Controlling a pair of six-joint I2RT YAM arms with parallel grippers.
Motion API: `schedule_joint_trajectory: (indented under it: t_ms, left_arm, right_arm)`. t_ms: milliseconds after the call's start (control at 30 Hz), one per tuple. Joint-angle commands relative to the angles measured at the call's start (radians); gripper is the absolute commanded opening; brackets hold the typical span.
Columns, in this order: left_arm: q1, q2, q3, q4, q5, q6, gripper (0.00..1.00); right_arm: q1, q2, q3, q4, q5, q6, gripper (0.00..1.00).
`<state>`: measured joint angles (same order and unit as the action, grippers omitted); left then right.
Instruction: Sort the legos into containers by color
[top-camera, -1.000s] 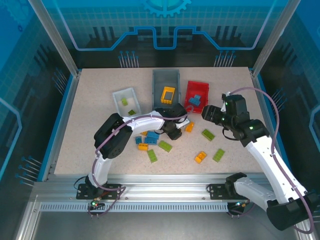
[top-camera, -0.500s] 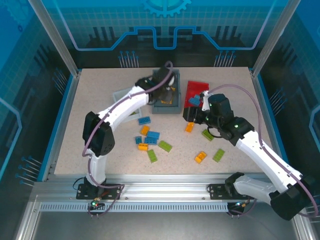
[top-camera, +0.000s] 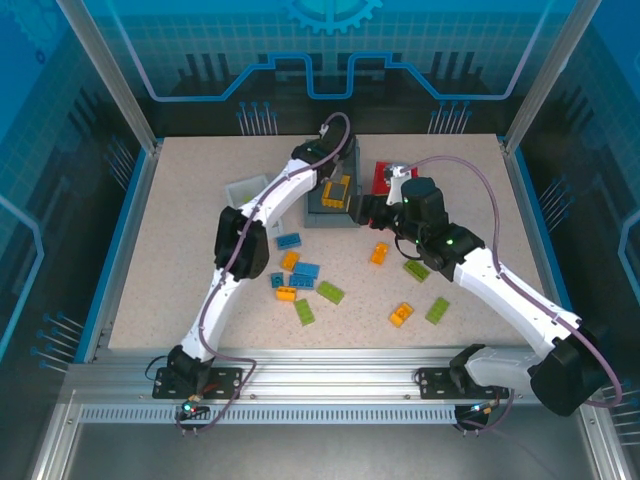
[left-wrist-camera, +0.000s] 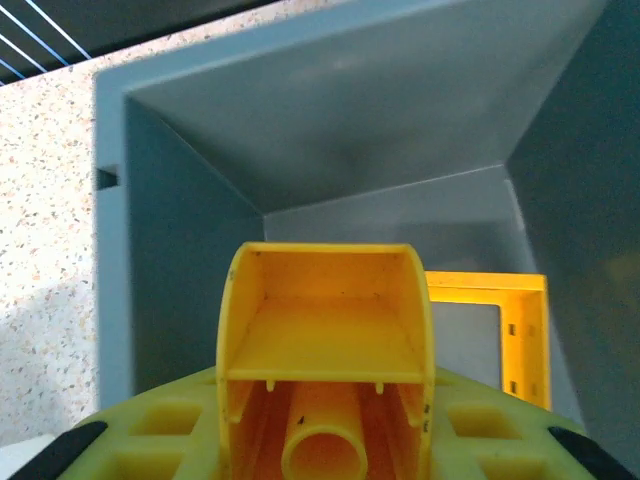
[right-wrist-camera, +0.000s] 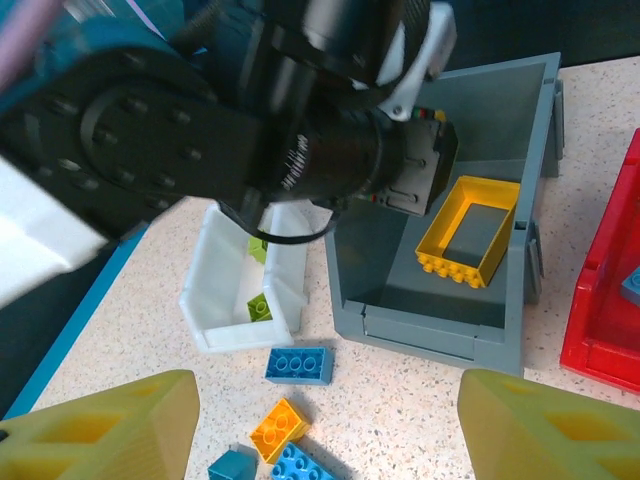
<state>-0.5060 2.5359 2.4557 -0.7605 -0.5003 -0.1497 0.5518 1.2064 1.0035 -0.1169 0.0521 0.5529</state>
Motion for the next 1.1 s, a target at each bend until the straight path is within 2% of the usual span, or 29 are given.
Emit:
schedule_joint_trajectory:
  t_ms: [0,100,267,367,633,767,900,1067]
  left_arm:
    - [0.002,0.026,0.047,0.059,-0.066,0.016,0.14]
    - [0.003,0.051,0.046,0.052,-0.062,0.001,0.20]
    - [0.002,0.064,0.045,0.027,-0.048,-0.020,0.39]
    - [0.002,0.044,0.045,0.017,-0.034,-0.028,0.47]
    - [-0.015,-0.042,0.035,0.005,-0.028,-0.030,0.52]
    - [-0.037,-0.121,-0.008,0.003,-0.041,-0.036,0.47]
    - [-0.063,-0.274,-0.147,0.027,-0.048,-0.080,0.46]
    - [-0.079,-0.581,-0.488,0.052,0.008,-0.228,0.46]
  right_arm:
    - [0.012,-0.009,0.003,0.029,0.018,0.011,0.70]
    - [0.013,-0.019,-0.017,0.029,0.017,0.025,0.70]
    - [0.013,-0.022,-0.022,0.003,0.015,0.026,0.70]
    - [0.013,-0.025,-0.023,-0.008,0.014,0.023,0.70]
    - [0.012,-0.042,-0.036,-0.024,0.003,0.031,0.71]
    - [0.014,-0.063,-0.046,-0.045,0.011,0.029,0.70]
    - [0.039,-0.082,-0.055,-0.095,0.037,-0.001,0.70]
    - [0.136,-0.090,-0.090,-0.170,0.106,-0.032,0.68]
